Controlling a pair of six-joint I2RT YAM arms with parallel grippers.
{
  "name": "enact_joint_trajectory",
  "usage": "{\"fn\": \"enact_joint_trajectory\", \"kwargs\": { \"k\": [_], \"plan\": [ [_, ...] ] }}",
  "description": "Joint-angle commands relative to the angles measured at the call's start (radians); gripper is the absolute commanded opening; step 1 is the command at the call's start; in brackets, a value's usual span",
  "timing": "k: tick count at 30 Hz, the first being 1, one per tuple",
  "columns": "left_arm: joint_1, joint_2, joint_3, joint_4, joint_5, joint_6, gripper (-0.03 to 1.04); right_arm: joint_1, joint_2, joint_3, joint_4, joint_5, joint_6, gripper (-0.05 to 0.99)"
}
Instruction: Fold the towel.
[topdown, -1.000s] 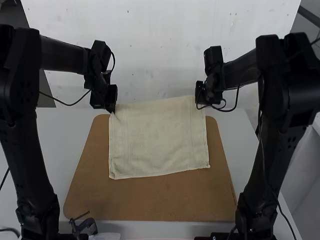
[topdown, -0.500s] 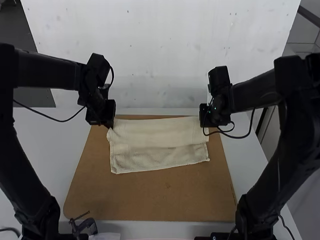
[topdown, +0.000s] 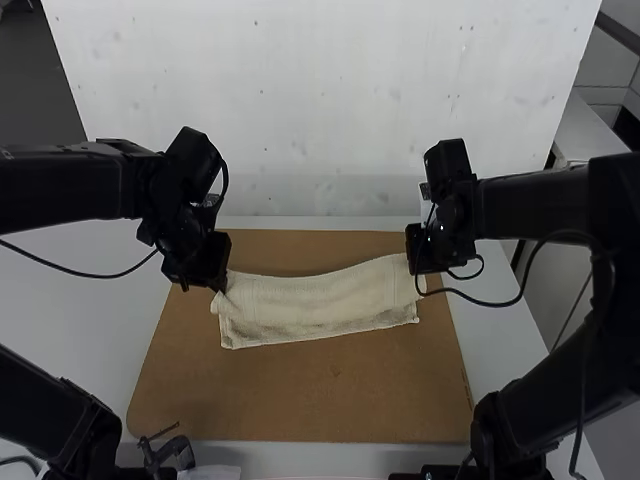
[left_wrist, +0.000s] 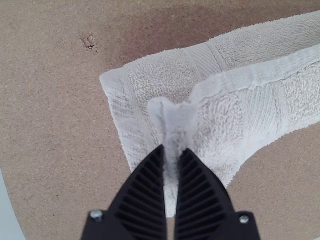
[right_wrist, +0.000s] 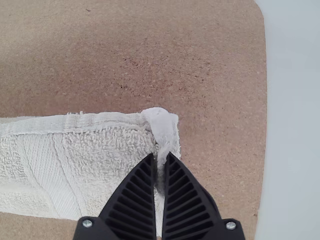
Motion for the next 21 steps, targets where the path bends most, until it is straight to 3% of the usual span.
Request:
{"fn": "enact_joint_trajectory", "kwargs": {
  "k": [1, 8, 12, 14, 18, 21],
  "plan": [
    [-0.008, -0.045, -0.010, -0.030, 0.011, -0.012, 0.02, -0.004, -0.043, -0.007, -0.028, -0.003, -0.020, 0.02],
    [-0.011, 0.031, -0.069, -0.017, 0.008, -0.006, 0.02, -0.017, 0.018, -0.013, -0.023, 0.003, -0.028, 0.02],
    [0.018, 0.117, -0.051, 0.027, 0.008, 0.009, 0.02, -0.020, 0.090, -0.010, 0.015, 0.014, -0.025, 0.02],
    [0.018, 0.129, -0.042, 0.081, -0.012, 0.021, 0.02, -0.023, 0.129, -0.005, 0.041, 0.020, -0.022, 0.02],
    [0.032, 0.215, 0.013, 0.098, -0.035, 0.027, 0.02, -0.039, 0.176, 0.013, 0.081, 0.019, -0.022, 0.02],
    [0.044, 0.262, 0.026, 0.147, -0.077, 0.037, 0.02, -0.043, 0.208, 0.030, 0.103, 0.022, -0.017, 0.02]
  ]
}}
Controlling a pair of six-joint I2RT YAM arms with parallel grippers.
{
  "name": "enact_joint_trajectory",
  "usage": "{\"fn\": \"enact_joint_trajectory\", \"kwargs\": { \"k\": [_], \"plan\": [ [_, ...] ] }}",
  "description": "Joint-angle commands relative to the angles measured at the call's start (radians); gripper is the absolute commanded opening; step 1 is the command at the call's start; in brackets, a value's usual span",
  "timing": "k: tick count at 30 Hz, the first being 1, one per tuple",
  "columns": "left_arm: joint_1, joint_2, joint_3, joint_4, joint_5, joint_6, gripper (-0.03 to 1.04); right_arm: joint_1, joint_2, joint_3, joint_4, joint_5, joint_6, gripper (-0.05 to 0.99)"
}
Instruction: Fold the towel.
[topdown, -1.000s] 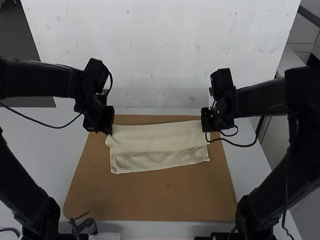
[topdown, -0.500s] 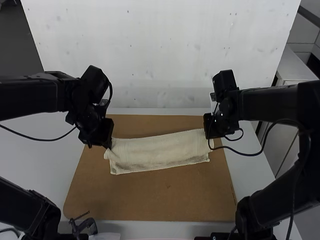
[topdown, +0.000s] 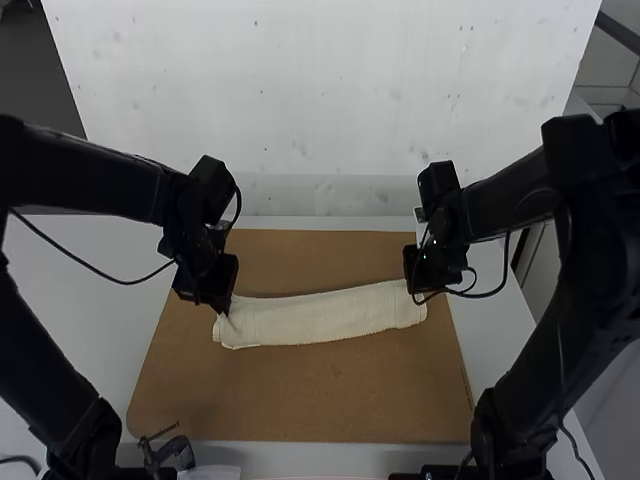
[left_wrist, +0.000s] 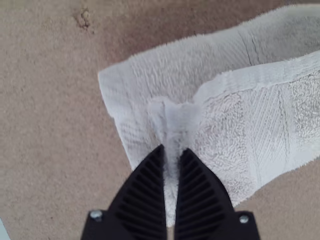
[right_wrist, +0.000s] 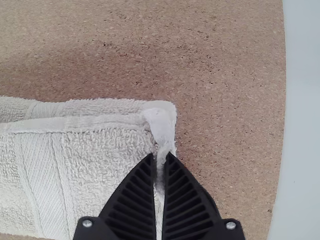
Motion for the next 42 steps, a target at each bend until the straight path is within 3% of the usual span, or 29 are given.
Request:
{"fn": "enact_joint_trajectory", "kwargs": {
  "k": [1, 3, 14, 15, 16, 18, 19, 20, 26, 30, 39, 40, 42],
  "plan": [
    [0.032, 0.056, 0.038, 0.055, -0.065, 0.023, 0.02, -0.021, 0.031, 0.044, 0.034, 0.030, 0.001, 0.02],
    [0.041, 0.079, 0.038, 0.086, -0.066, 0.038, 0.02, -0.026, 0.054, 0.058, 0.045, 0.030, 0.003, 0.02],
    [0.044, 0.128, 0.046, 0.084, -0.066, 0.038, 0.02, -0.041, 0.157, 0.096, 0.083, 0.030, 0.018, 0.02],
    [0.046, 0.130, 0.047, 0.086, -0.068, 0.033, 0.06, -0.044, 0.157, 0.096, 0.086, 0.029, 0.023, 0.06],
    [0.055, 0.128, 0.049, 0.089, -0.070, 0.029, 0.26, -0.054, 0.157, 0.096, 0.095, 0.027, 0.026, 0.23],
    [0.076, 0.119, 0.055, 0.102, -0.070, 0.035, 0.88, -0.069, 0.146, 0.098, 0.101, 0.018, 0.035, 0.68],
    [0.087, 0.112, 0.059, 0.104, -0.071, 0.039, 1.02, -0.073, 0.140, 0.100, 0.098, 0.011, 0.044, 0.87],
    [0.102, 0.093, 0.062, 0.107, -0.074, 0.041, 1.02, -0.077, 0.129, 0.103, 0.092, 0.004, 0.046, 0.95],
    [0.191, -0.066, 0.064, 0.148, -0.073, 0.052, 1.01, -0.100, 0.089, 0.113, 0.011, -0.077, 0.081, 0.96],
    [0.228, -0.132, 0.064, 0.162, -0.073, 0.053, 1.01, -0.104, 0.134, 0.132, -0.064, -0.143, 0.115, 0.92],
    [0.244, -0.192, 0.033, 0.165, -0.073, 0.056, 1.01, -0.069, 0.295, 0.149, -0.101, -0.144, 0.135, 0.88],
    [0.245, -0.195, 0.029, 0.165, -0.071, 0.056, 1.01, -0.063, 0.299, 0.150, -0.103, -0.141, 0.142, 0.80],
    [0.248, -0.198, 0.024, 0.165, -0.071, 0.056, 1.01, -0.054, 0.309, 0.150, -0.101, -0.129, 0.147, 0.53]
  ]
}}
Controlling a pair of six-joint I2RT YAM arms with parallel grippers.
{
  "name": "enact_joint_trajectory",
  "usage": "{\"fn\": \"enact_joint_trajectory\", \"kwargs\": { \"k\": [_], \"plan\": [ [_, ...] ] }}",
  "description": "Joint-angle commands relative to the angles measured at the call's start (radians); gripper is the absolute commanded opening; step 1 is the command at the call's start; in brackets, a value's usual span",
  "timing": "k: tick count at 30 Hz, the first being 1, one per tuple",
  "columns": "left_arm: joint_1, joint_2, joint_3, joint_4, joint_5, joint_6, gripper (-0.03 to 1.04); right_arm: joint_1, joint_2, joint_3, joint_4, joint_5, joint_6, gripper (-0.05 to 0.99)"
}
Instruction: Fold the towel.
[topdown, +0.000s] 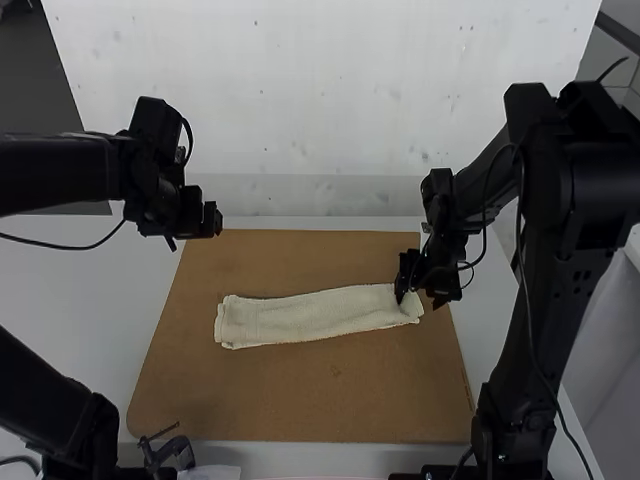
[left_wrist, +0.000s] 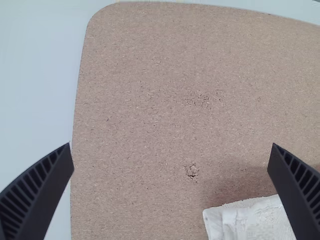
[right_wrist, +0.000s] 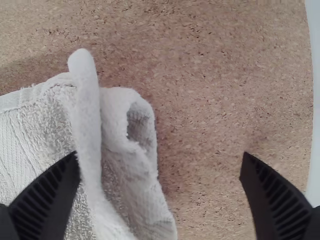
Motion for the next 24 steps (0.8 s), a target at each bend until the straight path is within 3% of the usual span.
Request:
{"fn": "enact_joint_trajectory", "kwargs": {
  "k": [1, 4, 12, 24],
  "plan": [
    [0.014, -0.033, -0.013, 0.006, -0.011, 0.010, 1.01, 0.032, 0.050, 0.000, -0.005, -0.036, 0.031, 0.36],
    [0.025, -0.042, -0.019, 0.006, -0.010, 0.010, 1.01, 0.044, 0.052, 0.009, -0.005, -0.029, 0.031, 0.01],
    [0.040, -0.050, -0.036, 0.008, -0.007, 0.019, 1.01, -0.022, 0.033, 0.043, -0.042, -0.034, 0.011, 0.02],
    [0.040, -0.070, -0.049, 0.008, -0.005, 0.019, 1.01, -0.418, -0.028, 0.143, -0.123, -0.062, -0.253, 0.02]
  ]
}}
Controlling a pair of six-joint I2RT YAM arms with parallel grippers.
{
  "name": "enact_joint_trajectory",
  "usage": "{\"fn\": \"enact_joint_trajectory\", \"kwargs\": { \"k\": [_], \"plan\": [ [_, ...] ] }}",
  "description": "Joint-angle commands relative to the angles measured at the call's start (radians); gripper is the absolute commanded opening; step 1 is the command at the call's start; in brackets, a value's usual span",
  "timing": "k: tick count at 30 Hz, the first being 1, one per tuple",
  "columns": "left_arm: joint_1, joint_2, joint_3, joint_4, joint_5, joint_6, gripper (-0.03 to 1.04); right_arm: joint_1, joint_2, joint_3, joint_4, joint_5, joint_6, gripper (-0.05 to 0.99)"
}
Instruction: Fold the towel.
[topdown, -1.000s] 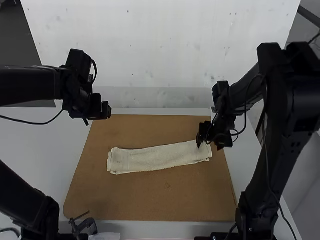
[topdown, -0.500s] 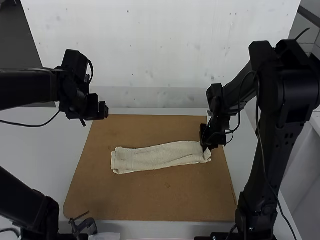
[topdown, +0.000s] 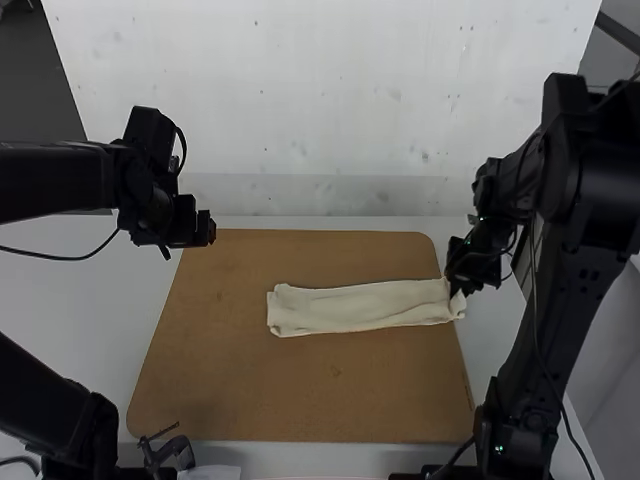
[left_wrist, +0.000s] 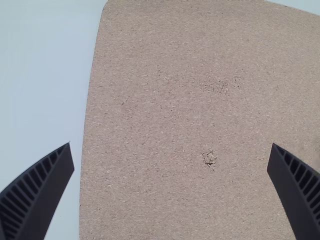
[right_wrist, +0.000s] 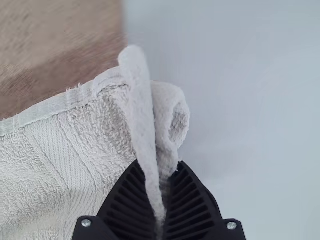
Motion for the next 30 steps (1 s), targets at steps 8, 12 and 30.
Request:
{"fn": "enact_joint_trajectory", "kwargs": {
  "k": [8, 12, 30],
  "plan": [
    [0.007, -0.052, -0.027, 0.043, -0.004, 0.013, 1.01, -0.223, 0.012, 0.163, -0.096, 0.008, -0.183, 0.02],
    [0.007, -0.050, -0.027, 0.049, -0.005, 0.012, 1.01, -0.129, -0.037, 0.146, -0.112, 0.011, -0.148, 0.02],
    [0.022, -0.084, -0.064, 0.055, -0.004, 0.015, 1.01, 0.659, -0.042, 0.166, -0.112, 0.186, 0.249, 0.02]
  ]
}}
